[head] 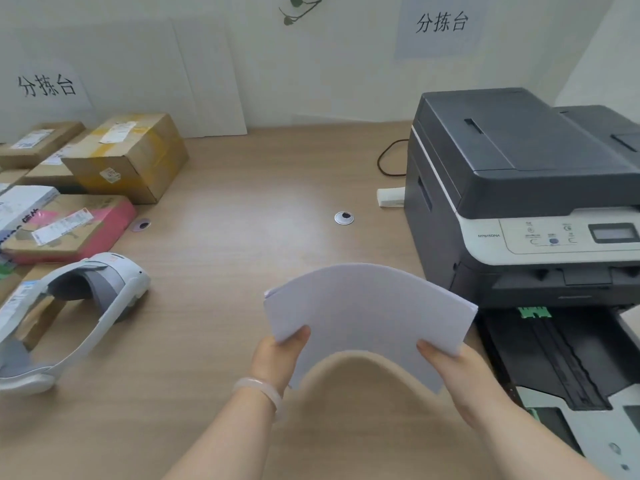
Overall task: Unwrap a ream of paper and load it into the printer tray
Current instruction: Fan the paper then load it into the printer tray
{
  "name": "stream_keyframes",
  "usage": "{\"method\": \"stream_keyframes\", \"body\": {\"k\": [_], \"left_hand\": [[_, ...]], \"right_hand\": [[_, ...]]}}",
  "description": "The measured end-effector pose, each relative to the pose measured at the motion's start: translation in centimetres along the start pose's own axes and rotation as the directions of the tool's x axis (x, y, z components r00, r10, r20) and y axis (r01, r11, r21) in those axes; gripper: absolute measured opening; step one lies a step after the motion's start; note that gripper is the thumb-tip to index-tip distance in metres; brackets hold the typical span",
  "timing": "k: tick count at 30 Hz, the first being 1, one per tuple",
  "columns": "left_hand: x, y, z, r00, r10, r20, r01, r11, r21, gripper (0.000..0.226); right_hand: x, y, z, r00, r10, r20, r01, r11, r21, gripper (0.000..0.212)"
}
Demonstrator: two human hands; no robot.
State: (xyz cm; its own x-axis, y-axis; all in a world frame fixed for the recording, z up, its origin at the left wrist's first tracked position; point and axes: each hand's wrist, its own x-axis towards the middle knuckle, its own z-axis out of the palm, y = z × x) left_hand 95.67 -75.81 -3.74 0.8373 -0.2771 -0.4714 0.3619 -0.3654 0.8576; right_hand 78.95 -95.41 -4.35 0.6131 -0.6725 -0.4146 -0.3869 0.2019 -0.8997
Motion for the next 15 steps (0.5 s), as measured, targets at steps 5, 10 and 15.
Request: {"method": "stream_keyframes", "body": {"k": [5, 10, 15], "left_hand": [[0.3, -2.5, 0.7, 0.999, -0.045, 0.002, 0.045, 0.998, -0.042, 0.021], [0.4, -1.5, 0.9, 0.999, -0.044, -0.01, 0.043, 0.998, -0.055, 0.024], [-0.1, 2.7, -0.6, 0.996, 0.041, -0.078, -0.042, 0.999, -0.016, 0.014]], "right_hand": [[0.8, 3.4, 0.4, 0.994, 0.106, -0.031, -0.108, 0.991, -0.075, 0.007], [0.7, 2.3, 0.9, 0.988, 0.124, -0.091, -0.129, 0.99, -0.056, 0.008], [0.8, -3.8, 0.3, 0.997, -0.054, -0.051, 0.05, 0.995, -0.086, 0.015]]}}
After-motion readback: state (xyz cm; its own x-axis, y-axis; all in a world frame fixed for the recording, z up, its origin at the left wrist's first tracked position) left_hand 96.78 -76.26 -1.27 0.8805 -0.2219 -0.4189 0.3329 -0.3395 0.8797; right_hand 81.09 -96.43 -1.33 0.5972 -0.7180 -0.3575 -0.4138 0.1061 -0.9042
